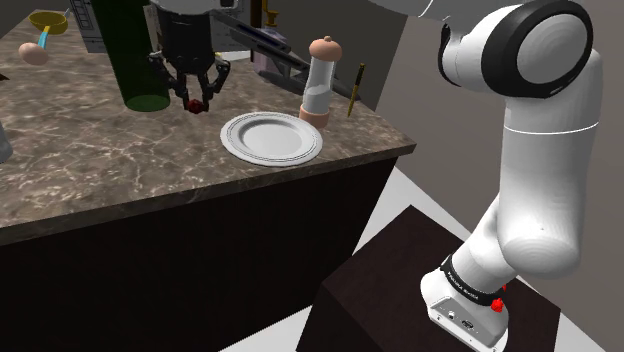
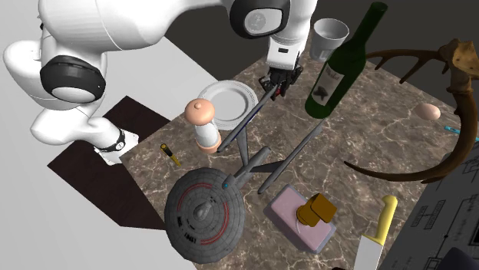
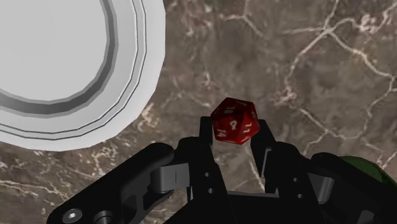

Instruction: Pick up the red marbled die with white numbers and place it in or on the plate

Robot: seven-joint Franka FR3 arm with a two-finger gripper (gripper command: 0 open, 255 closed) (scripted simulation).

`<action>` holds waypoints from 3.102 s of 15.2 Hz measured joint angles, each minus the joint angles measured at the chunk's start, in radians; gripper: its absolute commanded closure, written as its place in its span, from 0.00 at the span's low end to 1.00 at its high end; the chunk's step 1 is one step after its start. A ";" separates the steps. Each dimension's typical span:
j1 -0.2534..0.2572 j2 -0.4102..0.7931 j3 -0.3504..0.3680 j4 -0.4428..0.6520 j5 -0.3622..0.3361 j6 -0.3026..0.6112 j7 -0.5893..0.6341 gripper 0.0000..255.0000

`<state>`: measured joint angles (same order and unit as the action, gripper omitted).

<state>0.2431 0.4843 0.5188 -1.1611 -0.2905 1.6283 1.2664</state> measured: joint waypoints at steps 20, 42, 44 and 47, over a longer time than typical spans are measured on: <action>-0.185 -0.454 0.011 -0.425 0.222 0.030 -0.126 1.00; -0.206 -0.619 -0.016 -0.783 0.306 0.245 -0.184 1.00; -0.206 -0.619 -0.016 -0.783 0.306 0.245 -0.184 0.00; -0.206 -0.619 -0.016 -0.783 0.306 0.246 -0.184 0.00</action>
<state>0.0372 -0.1344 0.5026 -1.9436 0.0157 1.8738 1.0821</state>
